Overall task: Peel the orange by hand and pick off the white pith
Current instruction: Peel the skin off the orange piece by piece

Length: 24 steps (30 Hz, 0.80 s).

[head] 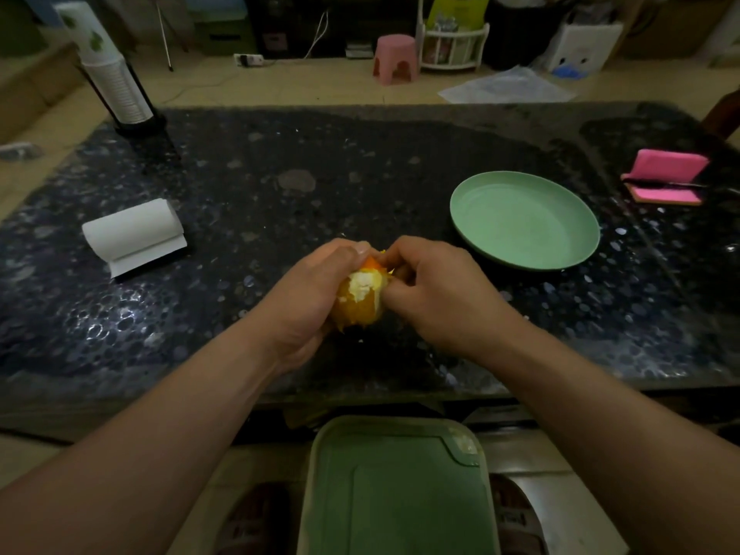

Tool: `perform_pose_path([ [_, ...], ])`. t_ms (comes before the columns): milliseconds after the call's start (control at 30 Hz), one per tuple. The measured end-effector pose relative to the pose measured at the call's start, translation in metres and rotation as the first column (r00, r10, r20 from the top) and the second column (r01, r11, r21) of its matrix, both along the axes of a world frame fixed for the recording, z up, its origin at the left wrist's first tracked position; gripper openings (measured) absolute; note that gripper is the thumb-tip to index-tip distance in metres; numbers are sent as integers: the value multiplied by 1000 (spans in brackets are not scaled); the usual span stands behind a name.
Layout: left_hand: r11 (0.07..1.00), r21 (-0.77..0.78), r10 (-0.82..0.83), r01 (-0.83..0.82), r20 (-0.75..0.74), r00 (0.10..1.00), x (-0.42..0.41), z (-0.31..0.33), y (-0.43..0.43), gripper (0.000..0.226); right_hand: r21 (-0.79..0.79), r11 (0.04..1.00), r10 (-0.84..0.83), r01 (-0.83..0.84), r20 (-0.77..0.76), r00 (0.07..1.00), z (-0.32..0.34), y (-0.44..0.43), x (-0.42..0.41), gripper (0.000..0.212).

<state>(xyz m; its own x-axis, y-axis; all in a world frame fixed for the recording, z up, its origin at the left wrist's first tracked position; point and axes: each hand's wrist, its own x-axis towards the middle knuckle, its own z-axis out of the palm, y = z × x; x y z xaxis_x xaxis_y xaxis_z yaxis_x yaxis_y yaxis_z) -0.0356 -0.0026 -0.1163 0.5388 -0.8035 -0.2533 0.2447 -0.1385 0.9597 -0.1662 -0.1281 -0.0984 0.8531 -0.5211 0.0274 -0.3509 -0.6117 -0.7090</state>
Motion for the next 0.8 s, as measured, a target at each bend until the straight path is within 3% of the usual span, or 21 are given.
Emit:
perform_pose_path([
  [167, 1000, -28, -5, 2, -103, 995, 3, 4, 0, 52, 109, 994, -14, 6, 75, 997, 2, -7, -1, 21],
  [367, 999, -17, 38, -43, -210, 977, 6, 9, 0, 36, 264, 964, -14, -10, 87, 996, 9, -6, -3, 19],
  [500, 996, -24, 72, -83, -295, 953, 6, 9, -1, 37, 325, 943, -105, 69, 95, 990, 0, -9, 5, 22],
  [600, 990, 17, 136, -142, -415, 900, 6, 7, -3, 37, 219, 965, -151, 146, 4, 989, -19, -17, 18, 32],
  [700, 977, 85, 210, -195, -529, 822, 7, 1, -1, 45, 36, 995, -90, 96, -139, 986, -31, -19, 29, 51],
  [800, 967, 120, 252, -224, -566, 785, 10, -3, 0, 46, -101, 993, -67, 54, -139, 988, -29, -16, 32, 39],
])
